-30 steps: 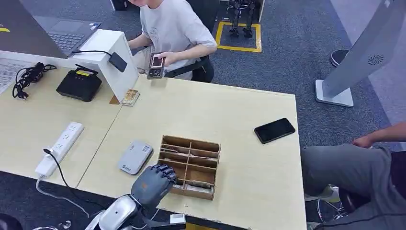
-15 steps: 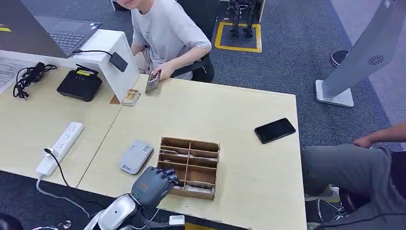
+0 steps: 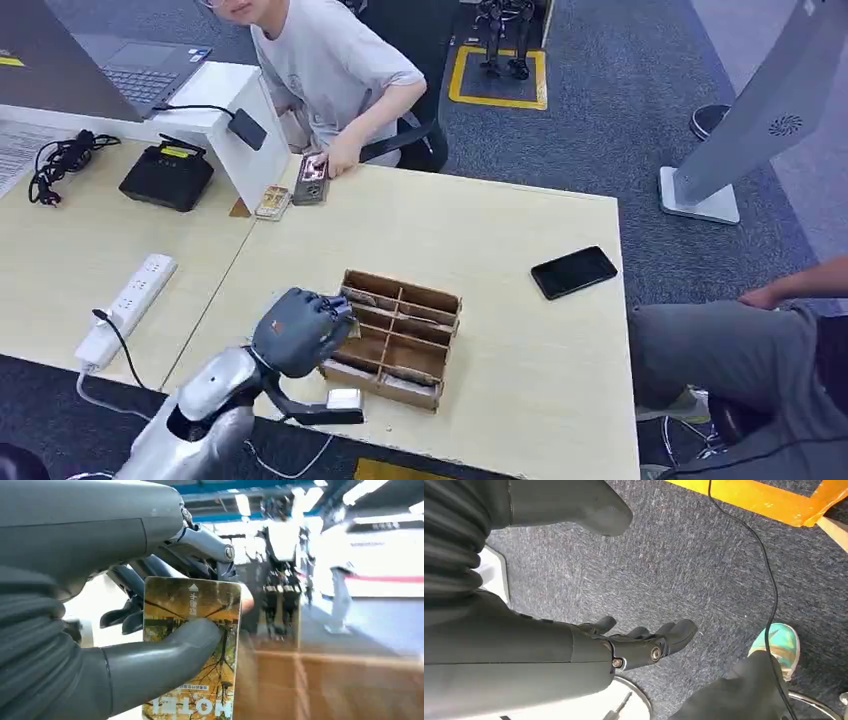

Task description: Pass the card to the sensor for recognition and then transmit it.

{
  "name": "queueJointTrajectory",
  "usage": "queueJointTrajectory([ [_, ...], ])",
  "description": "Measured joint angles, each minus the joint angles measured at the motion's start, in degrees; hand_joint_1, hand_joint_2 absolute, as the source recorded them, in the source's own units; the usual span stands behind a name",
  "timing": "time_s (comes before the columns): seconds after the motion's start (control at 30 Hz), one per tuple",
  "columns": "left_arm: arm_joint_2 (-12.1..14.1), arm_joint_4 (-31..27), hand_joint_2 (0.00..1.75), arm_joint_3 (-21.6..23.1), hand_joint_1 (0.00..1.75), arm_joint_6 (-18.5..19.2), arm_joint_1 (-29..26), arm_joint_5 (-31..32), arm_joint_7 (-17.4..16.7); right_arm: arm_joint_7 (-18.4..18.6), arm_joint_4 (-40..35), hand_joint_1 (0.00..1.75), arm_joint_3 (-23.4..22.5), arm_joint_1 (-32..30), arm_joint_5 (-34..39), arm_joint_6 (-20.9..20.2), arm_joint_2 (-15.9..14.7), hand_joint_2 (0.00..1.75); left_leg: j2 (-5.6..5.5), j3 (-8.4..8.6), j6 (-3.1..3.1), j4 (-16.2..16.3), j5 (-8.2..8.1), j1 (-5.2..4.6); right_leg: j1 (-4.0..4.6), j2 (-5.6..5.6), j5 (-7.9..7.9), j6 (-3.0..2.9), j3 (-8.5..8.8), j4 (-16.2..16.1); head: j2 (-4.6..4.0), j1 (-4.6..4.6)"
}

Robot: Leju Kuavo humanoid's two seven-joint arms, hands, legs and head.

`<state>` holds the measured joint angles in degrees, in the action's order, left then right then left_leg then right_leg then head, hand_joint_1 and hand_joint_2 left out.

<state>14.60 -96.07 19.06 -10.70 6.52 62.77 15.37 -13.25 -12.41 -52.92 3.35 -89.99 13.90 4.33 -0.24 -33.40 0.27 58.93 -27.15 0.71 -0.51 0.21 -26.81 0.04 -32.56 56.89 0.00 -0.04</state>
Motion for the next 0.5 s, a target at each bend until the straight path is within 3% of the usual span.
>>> queueJointTrajectory([
  [0.17,3.3,-3.7,1.75,-3.0,1.75,3.5,6.4,-3.7,0.4,0.4,0.0,0.00,0.0,0.0,0.0,-0.2,0.0,1.75,0.01,0.02,-0.10,0.0,0.07,0.00,-0.01,0.03,0.01,-0.02,-0.01,0.0,0.00,0.02],
  [0.4,4.0,-5.8,1.75,-3.8,1.75,3.6,7.9,-3.7,0.5,0.8,0.0,0.00,0.0,0.0,0.0,-0.3,0.0,1.75,0.02,-0.01,-0.09,0.0,0.05,-0.03,-0.02,0.03,0.00,0.00,-0.04,0.0,0.00,0.02],
  [0.43,4.0,-5.9,1.75,-3.9,1.64,3.6,7.9,-3.7,0.5,0.8,0.0,0.00,0.0,0.0,0.0,-0.3,0.0,1.75,0.02,-0.01,-0.09,0.0,0.05,-0.03,-0.02,0.03,0.00,0.00,-0.04,0.0,0.00,0.02],
  [0.5,4.0,-6.2,1.75,-3.9,1.62,3.4,7.9,-3.4,0.4,0.8,0.0,0.00,0.0,0.0,0.0,-0.5,0.0,1.75,0.02,-0.02,-0.09,0.0,0.05,-0.03,-0.02,0.03,0.00,0.00,-0.05,0.0,0.00,0.02],
])
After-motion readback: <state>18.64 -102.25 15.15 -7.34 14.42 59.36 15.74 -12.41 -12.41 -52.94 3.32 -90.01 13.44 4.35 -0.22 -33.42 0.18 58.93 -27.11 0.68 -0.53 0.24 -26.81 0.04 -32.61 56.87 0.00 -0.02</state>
